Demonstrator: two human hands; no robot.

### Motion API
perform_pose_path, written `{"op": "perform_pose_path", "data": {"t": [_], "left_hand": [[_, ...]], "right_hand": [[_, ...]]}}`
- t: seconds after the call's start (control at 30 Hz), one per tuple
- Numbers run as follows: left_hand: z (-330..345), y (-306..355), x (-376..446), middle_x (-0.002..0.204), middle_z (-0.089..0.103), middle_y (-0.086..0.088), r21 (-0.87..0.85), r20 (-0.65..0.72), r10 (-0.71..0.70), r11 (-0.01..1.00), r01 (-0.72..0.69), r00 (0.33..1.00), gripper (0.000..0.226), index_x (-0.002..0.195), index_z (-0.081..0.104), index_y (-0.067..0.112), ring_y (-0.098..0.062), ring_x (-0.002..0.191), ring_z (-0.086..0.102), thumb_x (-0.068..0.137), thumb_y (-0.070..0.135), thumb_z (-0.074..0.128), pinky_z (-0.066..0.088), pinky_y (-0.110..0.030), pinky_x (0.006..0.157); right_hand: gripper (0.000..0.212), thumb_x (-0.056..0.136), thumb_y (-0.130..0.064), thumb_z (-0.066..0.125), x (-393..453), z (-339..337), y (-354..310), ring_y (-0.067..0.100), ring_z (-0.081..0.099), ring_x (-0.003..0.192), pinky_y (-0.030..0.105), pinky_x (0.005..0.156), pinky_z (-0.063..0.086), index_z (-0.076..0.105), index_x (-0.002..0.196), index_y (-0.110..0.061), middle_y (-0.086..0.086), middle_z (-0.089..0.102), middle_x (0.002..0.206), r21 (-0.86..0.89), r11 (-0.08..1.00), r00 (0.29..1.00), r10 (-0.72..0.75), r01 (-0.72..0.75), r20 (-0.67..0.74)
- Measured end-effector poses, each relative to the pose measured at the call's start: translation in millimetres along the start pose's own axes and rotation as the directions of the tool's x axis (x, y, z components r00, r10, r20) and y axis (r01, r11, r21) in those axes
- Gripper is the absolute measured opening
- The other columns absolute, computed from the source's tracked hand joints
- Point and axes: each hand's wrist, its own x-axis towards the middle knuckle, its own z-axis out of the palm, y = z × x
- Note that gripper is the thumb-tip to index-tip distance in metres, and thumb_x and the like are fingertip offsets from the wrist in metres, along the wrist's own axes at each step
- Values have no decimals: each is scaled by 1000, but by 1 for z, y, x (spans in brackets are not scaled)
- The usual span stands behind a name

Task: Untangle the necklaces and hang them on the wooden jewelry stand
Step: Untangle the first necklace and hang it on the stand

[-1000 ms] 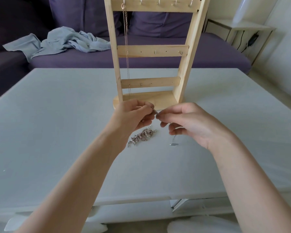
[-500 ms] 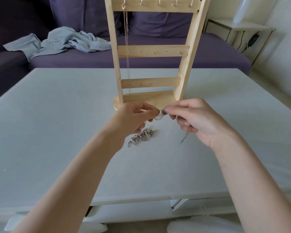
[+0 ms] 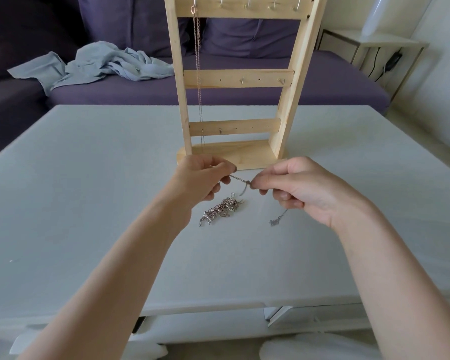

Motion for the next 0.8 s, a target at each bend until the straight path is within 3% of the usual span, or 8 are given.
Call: {"op": "perform_pose_path", "data": {"t": [0.1, 0.2, 0.37, 0.47, 0.63, 0.8], "left_hand": [[0, -2, 1, 79, 61, 7, 15, -13, 39, 999, -39, 999, 10, 82, 66, 19, -2, 66, 55, 89, 16, 61, 44, -9, 51], [-2, -2, 1, 88, 62, 7, 37, -56, 116, 993, -114, 992, 10, 79, 66, 21, -2, 80, 56, 86, 14, 65, 47, -8, 54], [7, -2, -5, 71, 63, 6, 80, 108, 98, 991, -107, 989, 9, 75, 67, 17, 1, 62, 58, 84, 14, 68, 48, -10, 55], [8, -2, -6, 73, 65, 4, 6, 160, 63, 998, -65, 985, 7, 78, 68, 16, -1, 65, 61, 83, 12, 68, 49, -12, 58], [9, 1, -6, 69, 65, 0, -45, 137, 58, 998, -52, 989, 12, 80, 62, 14, -5, 60, 59, 81, 4, 68, 49, -12, 57], [8, 0, -6, 67, 60, 2, -189, 175, 55, 982, -22, 983, 20, 80, 53, 14, -8, 61, 54, 81, -3, 64, 49, -14, 58]], "right_hand": [[8, 78, -7, 68, 1, 3, -1, 10, 28, 47, 17, 36, 19, 64, 72, -8, -1, 53, 62, 29, 1000, 999, 14, -13, -30], [10, 78, -7, 67, 1, 4, -1, 11, 34, 48, 18, 36, 23, 62, 69, -9, 0, 53, 63, 54, 998, 997, 47, -44, -57], [12, 81, -6, 63, 0, 6, -2, 11, 42, 50, 19, 39, 33, 61, 70, -9, 0, 54, 63, 52, 998, 999, 43, -41, -34], [13, 82, -6, 61, -1, 6, -3, 12, 42, 52, 19, 41, 35, 61, 69, -9, 0, 53, 62, 52, 998, 1000, 27, -26, -10], [12, 82, -5, 63, -1, 4, -3, 11, 47, 53, 20, 48, 42, 64, 70, -7, 2, 57, 64, 57, 998, 1000, 4, -6, 30], [11, 85, -9, 64, -1, 2, -2, 12, 58, 54, 22, 54, 52, 67, 76, -3, 4, 62, 63, 195, 980, 996, 8, -25, 89]]}}
